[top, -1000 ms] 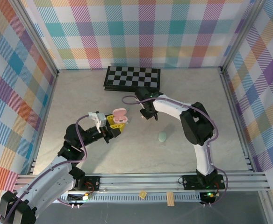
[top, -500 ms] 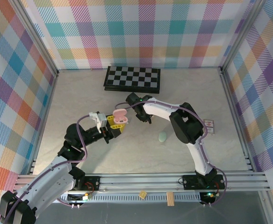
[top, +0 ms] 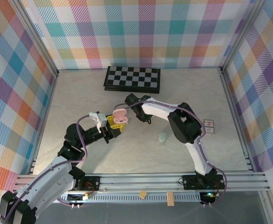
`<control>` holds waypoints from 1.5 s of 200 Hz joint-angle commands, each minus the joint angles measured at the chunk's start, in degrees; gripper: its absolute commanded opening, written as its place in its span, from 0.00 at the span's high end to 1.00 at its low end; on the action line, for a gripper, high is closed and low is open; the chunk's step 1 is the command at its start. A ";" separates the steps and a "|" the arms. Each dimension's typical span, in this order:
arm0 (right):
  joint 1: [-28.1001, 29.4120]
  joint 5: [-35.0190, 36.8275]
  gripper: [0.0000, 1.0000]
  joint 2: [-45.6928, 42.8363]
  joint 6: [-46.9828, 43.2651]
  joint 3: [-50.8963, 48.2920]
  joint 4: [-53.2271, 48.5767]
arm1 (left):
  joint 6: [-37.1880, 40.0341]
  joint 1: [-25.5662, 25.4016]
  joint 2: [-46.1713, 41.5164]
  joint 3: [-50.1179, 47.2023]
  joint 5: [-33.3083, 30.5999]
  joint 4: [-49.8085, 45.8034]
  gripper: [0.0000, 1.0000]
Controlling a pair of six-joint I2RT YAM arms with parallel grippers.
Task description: Insert wireless bluetooth earbuds into charging case
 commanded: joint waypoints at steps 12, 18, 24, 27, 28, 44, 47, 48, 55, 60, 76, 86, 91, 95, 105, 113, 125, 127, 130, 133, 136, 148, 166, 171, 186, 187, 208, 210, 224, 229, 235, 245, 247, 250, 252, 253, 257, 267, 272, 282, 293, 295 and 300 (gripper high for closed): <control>-0.03 2.15 0.69 1.90 1.25 1.02 -3.07 | 0.19 0.33 -0.70 0.48 0.83 0.51 0.67; -0.08 2.47 0.70 1.89 1.46 1.03 -3.15 | 0.22 0.32 -0.70 0.47 0.85 0.58 0.67; -0.18 2.57 0.70 1.90 1.57 1.02 -3.20 | 0.11 0.33 -0.64 0.47 0.89 0.63 0.67; -0.17 2.61 0.70 1.89 1.68 1.03 -3.28 | 0.15 0.30 -0.67 0.47 0.95 0.63 0.67; -0.26 2.65 0.70 1.94 1.66 1.03 -3.26 | 0.15 0.32 -0.68 0.47 0.97 0.59 0.67; -0.41 2.89 0.70 1.81 2.16 1.12 -3.52 | 0.13 0.37 -0.69 0.47 0.94 0.58 0.67; -0.41 2.96 0.70 1.81 2.24 1.12 -3.51 | 0.15 0.29 -0.73 0.47 0.96 0.62 0.67; -0.42 3.00 0.70 1.81 2.29 1.12 -3.51 | 0.15 0.27 -0.70 0.47 0.94 0.63 0.67; -0.55 3.13 0.70 1.70 2.34 1.05 -3.56 | 0.15 0.33 -0.68 0.47 0.92 0.66 0.67; -0.52 3.18 0.70 1.68 2.34 1.03 -3.48 | 0.13 0.29 -0.71 0.47 0.92 0.69 0.67; -0.66 3.31 0.70 1.63 2.35 1.03 -3.56 | 0.16 0.27 -0.68 0.48 0.96 0.71 0.67; -0.77 3.47 0.70 1.70 2.45 1.11 -3.59 | 0.19 0.33 -0.64 0.47 0.99 0.71 0.67; -0.79 3.55 0.71 1.65 2.46 1.12 -3.67 | 0.15 0.29 -0.68 0.47 1.01 0.72 0.67; -0.86 3.58 0.71 1.60 2.60 1.09 -3.68 | 0.15 0.33 -0.69 0.47 1.00 0.67 0.67; -0.89 3.54 0.71 1.57 2.57 1.03 -3.59 | 0.15 0.34 -0.69 0.43 1.00 0.76 0.67; -0.96 3.58 0.71 1.58 2.65 1.06 -3.79 | 0.22 0.33 -0.68 0.47 1.00 0.79 0.67; -1.16 3.58 0.72 1.69 2.61 1.10 -3.77 | 0.16 0.34 -0.61 0.48 1.00 0.86 0.67; -1.17 3.58 0.72 1.67 2.56 1.11 -3.77 | 0.22 0.34 -0.60 0.47 1.00 0.84 0.67; -1.14 3.58 0.71 1.74 2.53 1.10 -3.77 | 0.18 0.30 -0.61 0.47 1.00 0.92 0.67; -1.25 3.58 0.71 1.80 2.47 1.11 -3.77 | 0.16 0.33 -0.60 0.54 1.01 0.90 0.67; -1.23 3.58 0.71 1.87 2.46 1.12 -3.90 | 0.15 0.33 -0.59 0.56 1.00 0.96 0.67; -1.40 3.56 0.71 2.13 2.34 1.03 -3.77 | 0.12 0.34 -0.44 0.56 1.16 0.95 0.67; -1.65 3.49 0.72 2.44 2.26 0.96 -3.66 | 0.15 0.34 -0.42 0.64 1.10 0.98 0.67; -1.68 3.49 0.72 2.50 2.17 0.96 -3.60 | 0.15 0.30 -0.42 0.65 1.10 0.98 0.67; -1.75 3.49 0.73 2.71 1.86 0.94 -3.25 | 0.15 0.34 -0.35 0.65 1.29 1.06 0.67; -1.75 3.49 0.74 2.70 1.79 0.94 -3.25 | 0.15 0.34 -0.34 0.65 1.28 1.07 0.67; -1.92 3.41 0.77 2.92 1.46 0.99 -2.95 | 0.15 0.34 -0.26 0.65 1.31 1.03 0.67; -1.93 3.41 0.77 2.87 1.40 1.02 -2.90 | 0.15 0.34 -0.25 0.65 1.28 1.10 0.67; -1.93 3.32 0.80 2.82 1.03 0.94 -2.73 | 0.15 0.34 -0.24 0.65 1.34 1.03 0.67; -1.94 3.32 0.81 2.78 0.99 0.94 -2.70 | 0.15 0.33 -0.24 0.65 1.32 1.01 0.67; -1.94 3.32 0.81 2.61 1.02 0.94 -2.63 | 0.12 0.36 -0.24 0.65 1.34 1.08 0.67; -1.94 3.16 0.81 2.22 0.94 0.80 -2.55 | 0.15 0.34 -0.08 0.65 1.27 1.11 0.67; -1.95 3.10 0.81 2.11 0.94 0.77 -2.54 | 0.15 0.32 -0.07 0.65 1.31 1.08 0.67; -1.93 3.02 0.81 1.98 0.95 0.70 -2.54 | 0.15 0.34 -0.02 0.65 1.31 1.09 0.67; -1.95 2.87 0.81 1.80 1.05 0.64 -2.47 | 0.15 0.34 -0.01 0.65 1.28 1.14 0.67; -1.94 2.78 0.81 1.76 1.04 0.61 -2.51 | 0.15 0.30 0.01 0.65 1.27 1.11 0.67; -1.89 2.32 0.81 1.42 1.16 0.51 -2.33 | 0.15 0.36 0.10 0.66 1.33 1.11 0.67; -2.25 0.17 0.81 0.24 1.92 0.06 -2.18 | 0.15 0.29 0.29 0.65 1.43 1.13 0.67; -2.49 -1.21 0.81 -0.64 2.52 -0.29 -1.90 | 0.15 0.34 0.42 0.73 1.51 1.09 0.67; -3.08 -3.94 0.81 -2.48 3.71 -1.17 -1.58 | 0.13 0.27 0.52 0.81 1.68 1.03 0.67; -4.10 -7.44 0.81 -4.51 5.79 -1.61 -2.06 | 0.15 0.33 0.70 0.82 1.71 0.99 0.67; -4.30 -8.01 0.81 -4.74 6.22 -1.61 -2.29 | 0.15 0.30 0.67 0.82 1.73 1.01 0.67; -4.90 -9.93 0.81 -5.48 7.36 -1.61 -2.80 | 0.15 0.27 0.92 0.90 1.71 1.02 0.67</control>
